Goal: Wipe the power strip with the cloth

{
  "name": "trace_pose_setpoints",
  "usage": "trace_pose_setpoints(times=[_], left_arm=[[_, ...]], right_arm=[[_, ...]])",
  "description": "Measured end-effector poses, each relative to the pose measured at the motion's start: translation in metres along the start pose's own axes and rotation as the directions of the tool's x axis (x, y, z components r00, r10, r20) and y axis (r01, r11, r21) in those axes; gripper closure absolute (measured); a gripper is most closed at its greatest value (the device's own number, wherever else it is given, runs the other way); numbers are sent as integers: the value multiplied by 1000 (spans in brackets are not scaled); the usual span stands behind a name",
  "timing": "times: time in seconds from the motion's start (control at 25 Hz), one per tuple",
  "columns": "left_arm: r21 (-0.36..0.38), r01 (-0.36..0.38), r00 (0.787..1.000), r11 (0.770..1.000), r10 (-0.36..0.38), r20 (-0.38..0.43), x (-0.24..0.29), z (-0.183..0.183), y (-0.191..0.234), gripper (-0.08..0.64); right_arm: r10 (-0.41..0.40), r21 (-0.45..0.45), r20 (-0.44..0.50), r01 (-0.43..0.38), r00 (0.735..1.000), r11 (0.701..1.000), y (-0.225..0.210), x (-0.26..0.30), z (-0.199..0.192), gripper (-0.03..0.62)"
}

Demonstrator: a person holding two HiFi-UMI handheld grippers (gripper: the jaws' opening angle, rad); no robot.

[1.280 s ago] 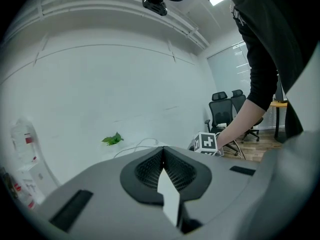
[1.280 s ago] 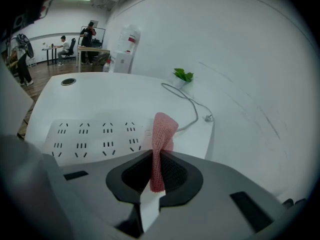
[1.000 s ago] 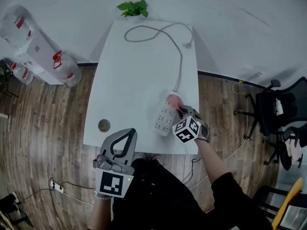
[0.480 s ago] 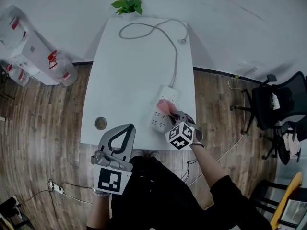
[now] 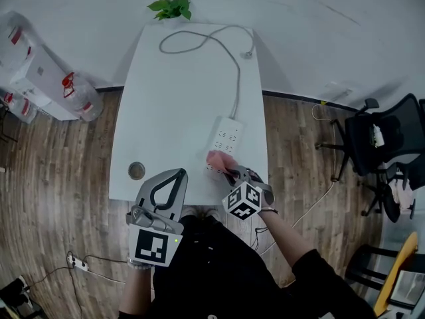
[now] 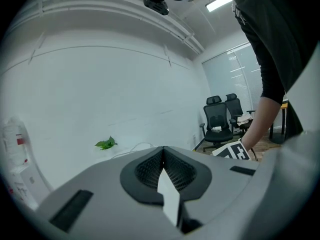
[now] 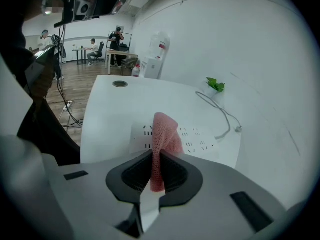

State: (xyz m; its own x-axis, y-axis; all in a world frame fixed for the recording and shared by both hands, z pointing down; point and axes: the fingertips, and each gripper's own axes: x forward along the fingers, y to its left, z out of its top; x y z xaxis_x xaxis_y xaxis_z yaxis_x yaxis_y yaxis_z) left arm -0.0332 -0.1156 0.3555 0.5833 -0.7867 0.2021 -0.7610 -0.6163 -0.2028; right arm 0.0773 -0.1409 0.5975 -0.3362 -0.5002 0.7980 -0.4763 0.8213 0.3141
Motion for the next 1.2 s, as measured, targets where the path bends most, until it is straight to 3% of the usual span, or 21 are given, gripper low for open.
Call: trace_pose_setpoints(times=[0.76,1.2], left_arm=[[26,53,998,998,-54,29,10,9,-7,546],[24,72,996,997,-73,45,17,12,-11,546]], right_arm=[[49,33,23,-50,999,998,47,-15,1,532],[-18,84,38,15,999,996,23,-30,1,532]])
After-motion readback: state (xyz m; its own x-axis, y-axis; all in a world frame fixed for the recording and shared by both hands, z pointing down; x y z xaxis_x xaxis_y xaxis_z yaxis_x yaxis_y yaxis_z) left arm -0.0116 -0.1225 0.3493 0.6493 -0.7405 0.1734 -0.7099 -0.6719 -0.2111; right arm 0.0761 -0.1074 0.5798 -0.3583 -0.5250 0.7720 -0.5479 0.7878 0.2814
